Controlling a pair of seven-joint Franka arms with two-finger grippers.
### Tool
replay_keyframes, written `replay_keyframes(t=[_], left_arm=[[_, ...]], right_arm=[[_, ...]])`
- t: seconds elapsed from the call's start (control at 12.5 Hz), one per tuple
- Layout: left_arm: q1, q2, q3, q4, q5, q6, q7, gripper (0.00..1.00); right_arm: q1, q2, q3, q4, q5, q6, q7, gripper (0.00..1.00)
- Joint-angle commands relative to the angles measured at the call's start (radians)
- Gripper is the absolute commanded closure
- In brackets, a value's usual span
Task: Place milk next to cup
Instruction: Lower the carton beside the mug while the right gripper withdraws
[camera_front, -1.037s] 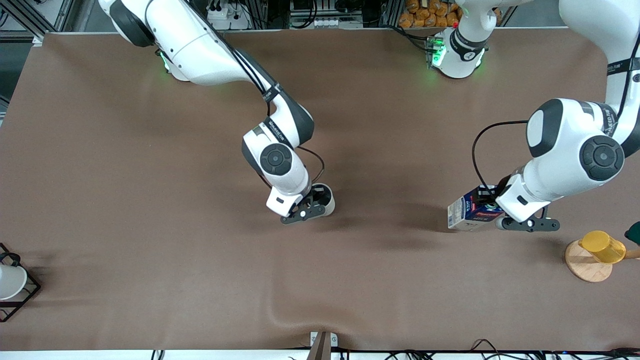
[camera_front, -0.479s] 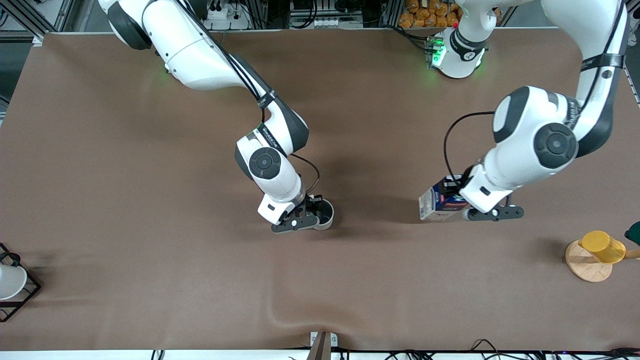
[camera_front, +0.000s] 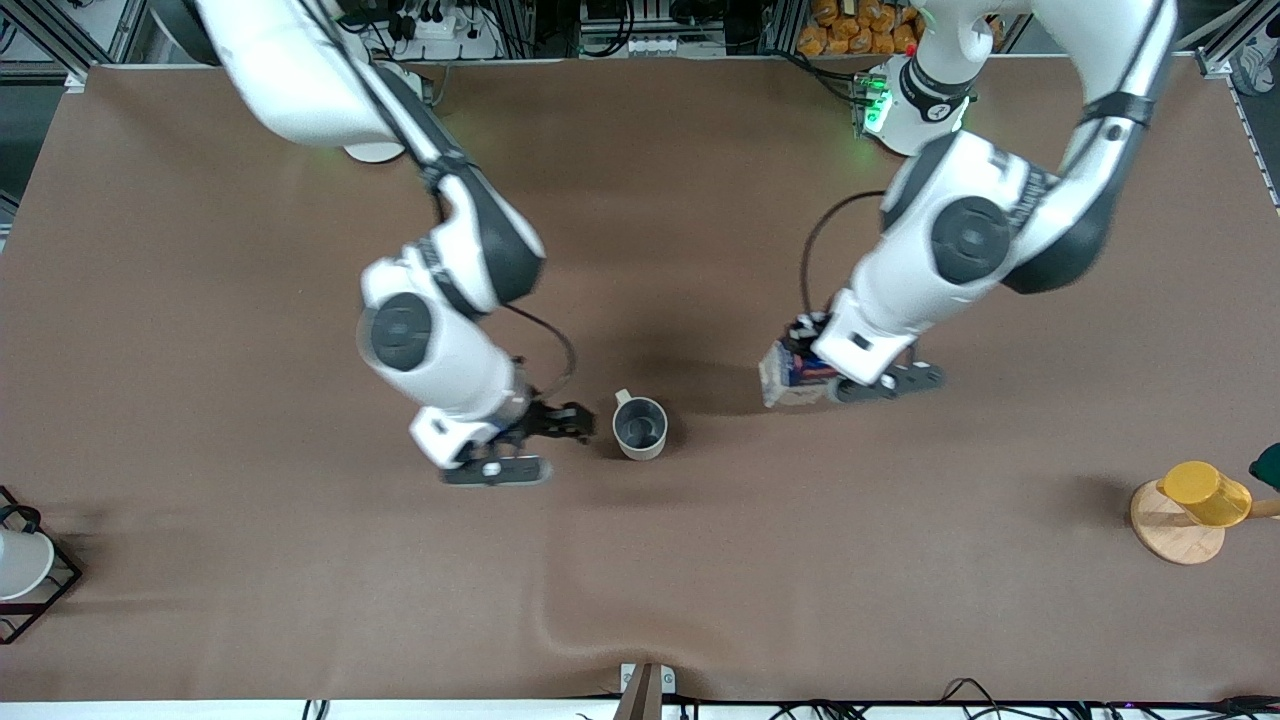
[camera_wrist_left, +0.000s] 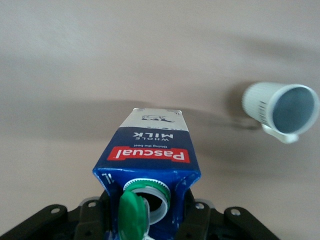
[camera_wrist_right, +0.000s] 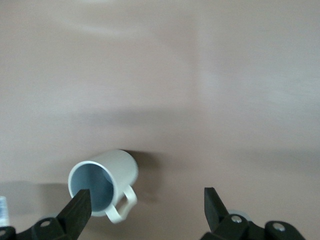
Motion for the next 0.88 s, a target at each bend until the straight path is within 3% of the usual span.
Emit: replay_keyframes(t=[0.0,0.16,0.48,0.64,0.8], left_arm=[[-0.092,0.074,0.000,0.088,0.020,-0.018,-0.144,0.49],[-0.165,0.121,0.008,0.123,0.025,-0.012,-0.147,0.49],[-0.252,0.224,0.015,0.223,0.140,-0.012,-0.150,0.49],[-0.295,0.261,0.018,0.259,0.210,-0.012,-0.146,0.46],[-0.318,0.291,0.023,0.288,0.230,-0.010,-0.146,0.46]], right_arm=[[-0.108,-0.083,0.015,-0.044,0.024,-0.143,-0.083,0.00],[-0.207,-0.129,0.012,-0.071,0.020,-0.235,-0.159,0.00],[-0.413,-0.245,0.009,-0.203,-0.020,-0.262,-0.510,0.00],[-0.487,-0.294,0.009,-0.216,-0.040,-0.303,-0.614,0.00],[-0.492,-0.354,0.010,-0.220,-0.165,-0.341,-0.618,0.00]])
